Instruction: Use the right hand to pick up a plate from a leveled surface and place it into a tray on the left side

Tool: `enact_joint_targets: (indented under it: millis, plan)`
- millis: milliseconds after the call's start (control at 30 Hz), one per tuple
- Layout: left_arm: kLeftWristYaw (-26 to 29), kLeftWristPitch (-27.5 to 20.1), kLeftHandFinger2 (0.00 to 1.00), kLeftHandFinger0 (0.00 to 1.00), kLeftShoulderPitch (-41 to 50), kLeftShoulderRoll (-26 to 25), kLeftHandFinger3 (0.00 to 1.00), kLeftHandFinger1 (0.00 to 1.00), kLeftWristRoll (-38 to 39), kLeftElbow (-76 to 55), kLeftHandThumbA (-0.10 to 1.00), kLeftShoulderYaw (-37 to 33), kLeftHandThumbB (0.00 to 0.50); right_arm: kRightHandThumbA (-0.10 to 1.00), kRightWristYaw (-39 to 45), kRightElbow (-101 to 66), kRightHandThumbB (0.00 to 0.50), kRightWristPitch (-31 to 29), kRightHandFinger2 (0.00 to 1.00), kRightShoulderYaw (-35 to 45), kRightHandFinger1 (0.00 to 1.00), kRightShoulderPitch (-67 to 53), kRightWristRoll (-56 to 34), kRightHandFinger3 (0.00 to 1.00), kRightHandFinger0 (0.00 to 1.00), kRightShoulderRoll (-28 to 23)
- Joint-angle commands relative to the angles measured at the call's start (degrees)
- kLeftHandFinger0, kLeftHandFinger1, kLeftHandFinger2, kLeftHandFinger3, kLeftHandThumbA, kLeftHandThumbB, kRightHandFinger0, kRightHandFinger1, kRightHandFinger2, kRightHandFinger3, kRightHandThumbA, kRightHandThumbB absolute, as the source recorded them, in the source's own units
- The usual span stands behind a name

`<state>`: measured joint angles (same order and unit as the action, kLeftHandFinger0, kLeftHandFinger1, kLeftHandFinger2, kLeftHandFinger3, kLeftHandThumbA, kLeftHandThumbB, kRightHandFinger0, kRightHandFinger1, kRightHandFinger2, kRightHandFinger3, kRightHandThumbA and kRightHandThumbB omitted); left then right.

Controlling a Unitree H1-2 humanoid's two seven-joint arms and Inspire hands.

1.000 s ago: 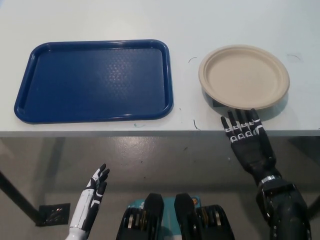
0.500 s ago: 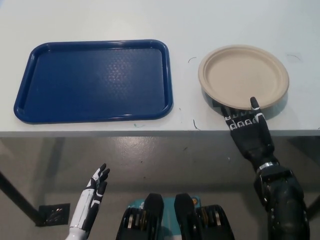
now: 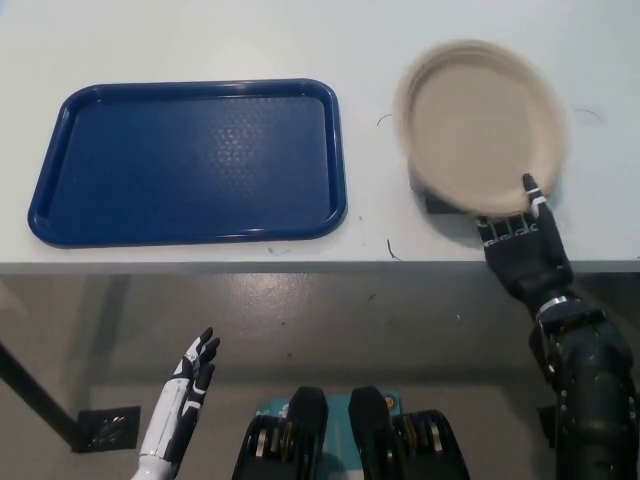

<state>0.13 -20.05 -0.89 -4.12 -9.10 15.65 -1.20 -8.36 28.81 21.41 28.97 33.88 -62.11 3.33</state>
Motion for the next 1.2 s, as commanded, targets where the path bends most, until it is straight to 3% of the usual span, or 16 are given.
enact_joint_targets:
  millis: [0,267,433,633,733,833,900,1033,1167]
  plan:
    - [0.2,-1.2,1.00,1.00,0.3,0.0,1.00,1.00,0.8,-1.9,1.00,-0.1,0.151,0.19,-12.6,-2.9,0.000,3.8,0.54,1.3,0.21,2.2,1.9,0.82,0.00,0.5]
    - [0.4,-1.6,1.00,1.00,0.1,-0.1,1.00,1.00,0.2,-1.8,1.00,-0.3,0.162,0.22,-12.7,-4.3,0.000,4.0,0.56,0.9,0.24,1.2,2.6,0.81,0.00,0.5]
    - [0.4,-1.6,1.00,1.00,0.1,-0.1,1.00,1.00,0.4,-1.6,1.00,-0.3,0.156,0.17,-13.6,-8.6,0.000,3.8,0.60,-0.5,0.28,0.8,4.3,0.80,0.00,1.1]
    - [0.4,-0.9,1.00,1.00,0.0,-0.1,1.00,1.00,0.3,-2.1,1.00,-0.3,0.161,0.08,-10.3,-16.1,0.000,1.3,0.59,-6.1,0.21,0.1,10.7,0.69,0.00,1.1]
    - [0.3,-1.2,1.00,1.00,-0.2,-0.2,1.00,1.00,0.2,-1.7,1.00,-0.3,0.168,0.10,-10.2,-20.1,0.000,0.3,0.56,-8.9,0.16,-0.3,14.4,0.64,0.00,0.9]
    - [0.2,-0.8,1.00,1.00,-0.3,-0.3,1.00,1.00,0.2,-1.9,1.00,-0.3,0.182,0.04,-12.5,-24.2,0.000,0.9,0.58,-9.3,0.16,-0.4,15.1,0.65,0.00,1.7]
    - [0.3,-0.8,1.00,1.00,-0.4,-0.3,1.00,1.00,0.0,-1.9,1.00,-0.3,0.184,0.00,-13.0,-25.9,0.000,1.7,0.61,-9.2,0.20,-0.5,14.6,0.71,0.00,1.9]
    - [0.3,-1.0,1.00,1.00,-0.3,-0.4,1.00,1.00,-0.3,-2.0,1.00,-0.6,0.175,0.01,-13.0,-30.4,0.000,2.7,0.60,-10.7,0.25,-0.8,16.2,0.77,0.00,1.9]
    - [0.4,-0.9,1.00,1.00,-0.6,-0.4,1.00,1.00,-0.2,-2.1,1.00,-0.3,0.167,0.01,-13.1,-33.9,0.000,3.6,0.58,-12.4,0.25,1.0,17.2,0.75,0.00,2.2]
